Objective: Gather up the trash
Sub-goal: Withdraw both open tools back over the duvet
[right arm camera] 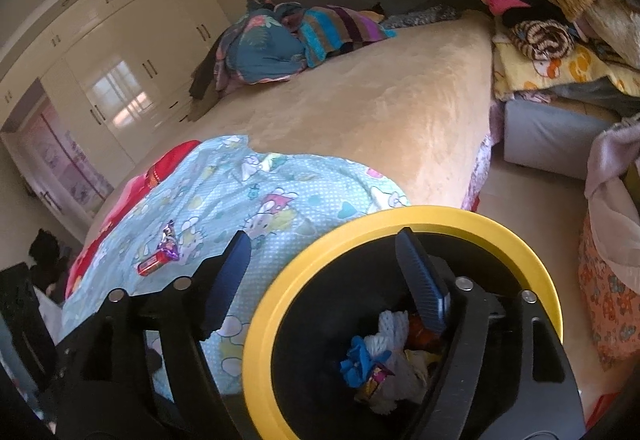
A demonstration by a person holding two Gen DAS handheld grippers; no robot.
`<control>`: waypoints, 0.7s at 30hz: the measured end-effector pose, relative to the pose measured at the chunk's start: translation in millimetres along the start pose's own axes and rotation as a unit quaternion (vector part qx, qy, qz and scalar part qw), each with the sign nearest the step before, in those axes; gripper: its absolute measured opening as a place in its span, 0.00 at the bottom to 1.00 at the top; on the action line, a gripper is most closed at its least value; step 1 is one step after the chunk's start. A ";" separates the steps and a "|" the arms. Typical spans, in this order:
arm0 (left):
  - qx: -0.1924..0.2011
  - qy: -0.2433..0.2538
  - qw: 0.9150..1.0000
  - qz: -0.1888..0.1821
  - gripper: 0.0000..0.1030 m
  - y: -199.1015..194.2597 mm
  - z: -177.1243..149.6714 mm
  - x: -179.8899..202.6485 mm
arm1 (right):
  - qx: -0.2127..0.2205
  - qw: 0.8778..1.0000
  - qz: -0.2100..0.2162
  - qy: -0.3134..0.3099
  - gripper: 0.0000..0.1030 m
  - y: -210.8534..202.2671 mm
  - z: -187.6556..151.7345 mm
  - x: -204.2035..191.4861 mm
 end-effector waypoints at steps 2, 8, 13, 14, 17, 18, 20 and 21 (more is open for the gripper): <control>0.007 -0.011 1.000 0.007 0.93 -4.3 2.5 -7.4 | 0.002 1.000 0.003 -0.007 0.66 0.2 0.5 -6.5; 0.040 -0.018 0.998 0.051 0.93 -20.1 12.5 -30.6 | 0.006 1.000 0.013 -0.024 0.69 2.2 -0.7 -24.4; 0.062 -0.046 0.995 0.065 0.94 -34.4 21.7 -51.6 | 0.005 0.999 0.027 -0.040 0.70 8.3 -4.1 -45.6; 0.066 -0.053 0.994 0.066 0.94 -37.5 23.4 -56.4 | 0.004 0.999 0.030 -0.045 0.70 10.4 -4.7 -50.8; 0.079 -0.076 0.991 0.072 0.94 -46.0 28.6 -70.9 | -0.002 0.997 0.041 -0.063 0.71 17.5 -6.9 -68.0; 0.084 -0.090 0.990 0.074 0.94 -50.0 30.7 -79.0 | -0.004 0.997 0.045 -0.069 0.71 20.2 -6.9 -74.0; 0.090 -0.108 0.987 0.077 0.94 -54.9 34.1 -91.4 | -0.008 0.995 0.057 -0.085 0.71 27.3 -6.9 -89.1; 0.093 -0.123 0.985 0.082 0.94 -58.5 35.7 -102.5 | -0.010 0.994 0.061 -0.090 0.71 30.1 -6.9 -95.2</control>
Point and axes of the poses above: each gripper's, at about its wrist camera, not at the fingertips, and y roughly the way its jaws point, x to its right, z to its top, the point moved 2 cm from there along y, roughly the way its jaws point, and after that the axes turned 6 degrees about -y, right-handed, at the moved point
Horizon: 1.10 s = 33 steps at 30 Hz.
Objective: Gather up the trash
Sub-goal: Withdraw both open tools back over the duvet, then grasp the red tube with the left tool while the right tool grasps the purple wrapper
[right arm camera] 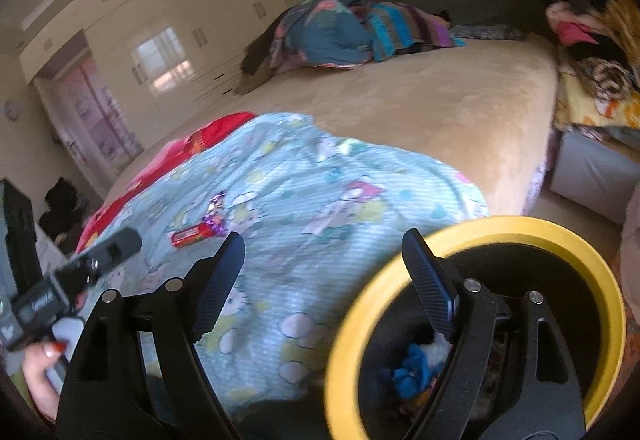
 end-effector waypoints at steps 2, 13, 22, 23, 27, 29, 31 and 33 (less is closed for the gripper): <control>0.001 -0.026 1.000 0.005 0.94 -1.6 7.4 -17.5 | -0.004 1.000 0.012 -0.015 0.71 11.2 3.5 -15.2; 0.003 -0.156 0.984 0.087 0.93 1.4 22.4 -148.7 | -0.036 0.992 0.078 -0.090 0.71 91.0 19.6 -97.4; -0.018 -0.199 0.974 0.102 0.73 15.3 25.4 -206.8 | -0.092 0.986 0.098 -0.103 0.56 171.7 17.8 -137.7; -0.023 -0.201 0.975 0.095 0.69 19.3 25.7 -209.3 | -0.097 0.985 0.097 -0.103 0.53 180.6 16.8 -141.3; -0.043 -0.200 0.975 0.087 0.61 38.2 27.2 -215.7 | -0.124 0.982 0.100 -0.103 0.36 207.2 13.1 -151.1; -0.050 -0.193 0.976 0.089 0.58 47.3 28.2 -219.3 | -0.131 0.980 0.100 -0.112 0.33 218.5 12.0 -157.8; -0.063 -0.188 0.976 0.086 0.58 60.2 30.0 -222.7 | -0.136 0.979 0.101 -0.116 0.30 225.4 11.4 -161.3; -0.071 -0.184 0.977 0.086 0.58 69.4 32.0 -225.3 | -0.140 0.977 0.105 -0.120 0.28 233.4 10.8 -166.5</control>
Point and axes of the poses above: each gripper's, at about its wrist camera, not at the fingertips, and y roughly the way its jaws point, x to its right, z to its top, the point moved 2 cm from there along y, roughly the way its jaws point, and after that the axes turned 6 degrees about -y, right-handed, at the moved point
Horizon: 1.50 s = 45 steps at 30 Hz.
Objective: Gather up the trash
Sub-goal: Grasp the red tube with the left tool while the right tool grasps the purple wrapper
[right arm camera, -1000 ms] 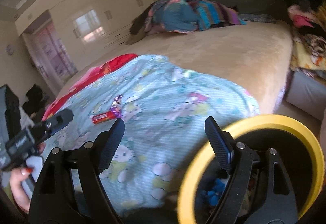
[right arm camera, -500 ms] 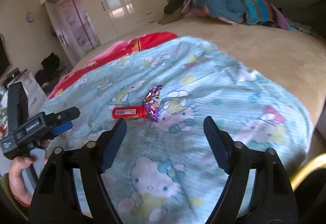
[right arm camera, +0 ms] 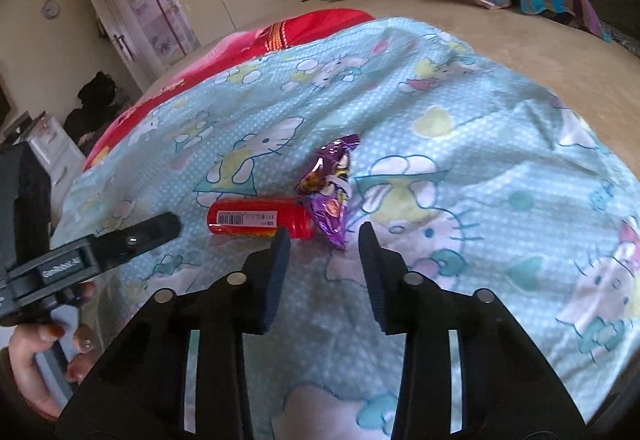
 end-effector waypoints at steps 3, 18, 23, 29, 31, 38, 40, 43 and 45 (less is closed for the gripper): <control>-0.017 0.013 1.000 0.006 0.58 19.1 6.9 -0.1 | -0.005 1.000 0.003 0.000 0.25 9.0 4.6 -0.7; -0.048 0.031 0.998 -0.020 0.65 58.6 11.2 8.5 | 0.004 0.999 0.017 0.041 0.02 13.9 2.5 17.5; -0.053 0.044 0.997 -0.028 0.65 64.7 7.7 17.5 | 0.031 0.997 0.018 0.068 0.02 -20.6 -6.1 31.9; -0.046 0.033 0.997 -0.043 0.53 57.0 2.3 18.4 | 0.053 0.995 0.013 0.083 0.02 -59.6 -15.4 39.7; -0.047 0.028 0.997 -0.054 0.45 53.0 0.1 18.4 | 0.061 0.994 0.014 0.087 0.02 -67.7 -16.6 41.9; -0.061 0.052 0.992 -0.096 0.31 41.0 -18.2 49.0 | 0.082 0.992 0.003 0.099 0.02 -98.9 -26.6 50.6; -0.056 0.071 0.991 -0.096 0.30 37.5 -24.7 62.2 | 0.086 0.991 0.000 0.101 0.02 -107.1 -31.1 53.2; -0.050 0.109 0.989 -0.084 0.29 32.5 -36.6 83.8 | 0.092 0.990 -0.003 0.107 0.02 -119.2 -36.7 58.2; -0.045 0.129 0.988 -0.072 0.29 28.8 -43.7 95.3 | 0.095 0.989 -0.007 0.110 0.02 -127.8 -40.4 62.3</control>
Point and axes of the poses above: each gripper's, at about its wrist camera, not at the fingertips, and y roughly the way its jaws point, x to its right, z to its top, the point moved 2 cm from there along y, roughly the way its jaws point, and after that the axes turned 6 degrees about -y, right-handed, at the moved point
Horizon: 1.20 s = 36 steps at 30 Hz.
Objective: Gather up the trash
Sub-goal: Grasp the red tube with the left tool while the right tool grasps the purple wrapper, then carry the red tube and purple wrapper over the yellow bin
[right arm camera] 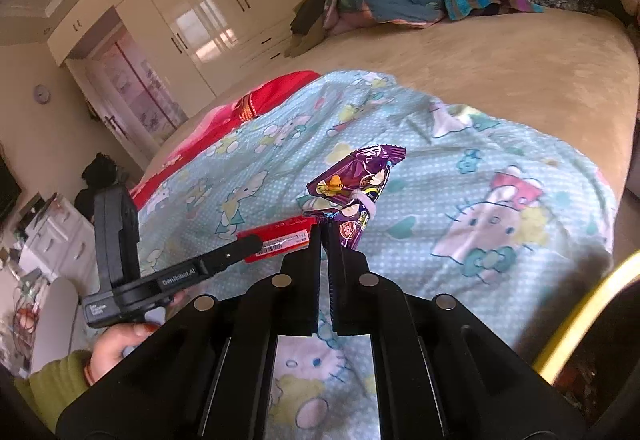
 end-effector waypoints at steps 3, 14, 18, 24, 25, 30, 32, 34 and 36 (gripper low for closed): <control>0.009 0.021 1.000 0.005 0.29 -7.8 -3.5 13.3 | 0.005 1.000 -0.006 0.003 0.02 -13.8 -4.0 6.1; 0.033 0.056 0.997 -0.041 0.28 -49.2 -21.7 73.7 | 0.031 0.999 -0.033 0.030 0.02 -65.7 -19.2 34.2; 0.034 0.076 0.995 -0.058 0.28 -59.4 -31.0 97.0 | 0.039 0.998 -0.041 0.034 0.02 -81.7 -20.6 41.0; 0.031 0.096 0.992 -0.075 0.28 -68.8 -44.9 123.8 | 0.047 0.996 -0.057 0.041 0.02 -109.5 -24.6 55.9; 0.031 0.100 0.991 -0.080 0.28 -70.9 -48.2 129.2 | 0.047 0.996 -0.061 0.041 0.02 -115.0 -26.2 58.2; 0.030 0.112 0.989 -0.094 0.28 -77.3 -59.9 149.0 | 0.046 0.996 -0.072 0.040 0.02 -134.6 -33.4 64.9; 0.031 0.120 0.988 -0.096 0.28 -79.7 -64.5 157.4 | 0.045 0.995 -0.080 0.034 0.02 -141.4 -35.7 66.9; 0.030 0.123 0.987 -0.102 0.28 -81.9 -68.6 163.5 | 0.040 0.995 -0.084 0.027 0.02 -146.6 -37.9 70.7; 0.029 0.129 0.986 -0.105 0.28 -84.3 -72.3 169.7 | 0.035 0.995 -0.090 0.023 0.02 -152.1 -40.7 73.7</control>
Point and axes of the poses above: each gripper's, at about its wrist camera, not at the fingertips, and y roughly the way its jaws point, x to its right, z to its top, the point moved 2 cm from there along y, roughly the way its jaws point, and after that the axes turned 6 degrees about -y, right-handed, at the moved point
